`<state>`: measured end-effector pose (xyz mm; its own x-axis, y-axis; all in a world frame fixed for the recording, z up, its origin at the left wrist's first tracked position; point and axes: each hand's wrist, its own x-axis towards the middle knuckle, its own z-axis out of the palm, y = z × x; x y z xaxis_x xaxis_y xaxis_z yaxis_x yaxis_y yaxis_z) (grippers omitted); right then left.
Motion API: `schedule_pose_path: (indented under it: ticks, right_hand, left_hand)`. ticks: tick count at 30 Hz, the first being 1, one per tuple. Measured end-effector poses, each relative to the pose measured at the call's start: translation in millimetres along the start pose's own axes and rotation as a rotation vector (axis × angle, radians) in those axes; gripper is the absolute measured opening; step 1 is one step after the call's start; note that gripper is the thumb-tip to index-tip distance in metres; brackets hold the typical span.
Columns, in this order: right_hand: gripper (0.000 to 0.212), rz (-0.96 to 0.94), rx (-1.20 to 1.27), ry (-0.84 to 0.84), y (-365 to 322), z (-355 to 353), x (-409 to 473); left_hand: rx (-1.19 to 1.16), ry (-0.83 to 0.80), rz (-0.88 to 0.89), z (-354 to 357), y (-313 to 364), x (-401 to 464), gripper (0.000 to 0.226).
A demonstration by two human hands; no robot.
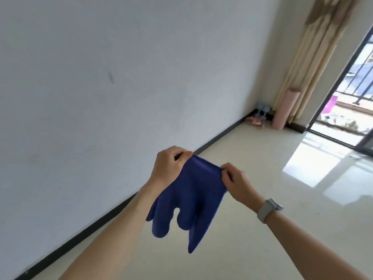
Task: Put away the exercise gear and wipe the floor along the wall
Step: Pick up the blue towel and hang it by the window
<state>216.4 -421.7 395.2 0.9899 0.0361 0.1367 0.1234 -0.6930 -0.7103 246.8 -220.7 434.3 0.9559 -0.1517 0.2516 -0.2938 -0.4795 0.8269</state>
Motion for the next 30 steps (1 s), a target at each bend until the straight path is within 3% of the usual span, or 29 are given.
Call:
schedule_pose_path:
  ticks: [9,16,24,30]
  right_hand:
    - [0.017,0.099,0.007,0.366,133,-218,47]
    - [0.019,0.122,-0.250,0.571,236,-376,117]
    - [0.017,0.149,-0.229,0.618,364,-545,263]
    - [0.015,0.153,-0.274,0.612,432,-653,361]
  left_hand:
    - [-0.033,-0.150,0.232,181,149,154,0.019]
    - [-0.088,-0.152,0.363,321,233,288,0.016]
    - [-0.163,-0.153,0.407,486,302,475,0.014]
    - [-0.110,-0.160,0.451,568,358,606,0.013]
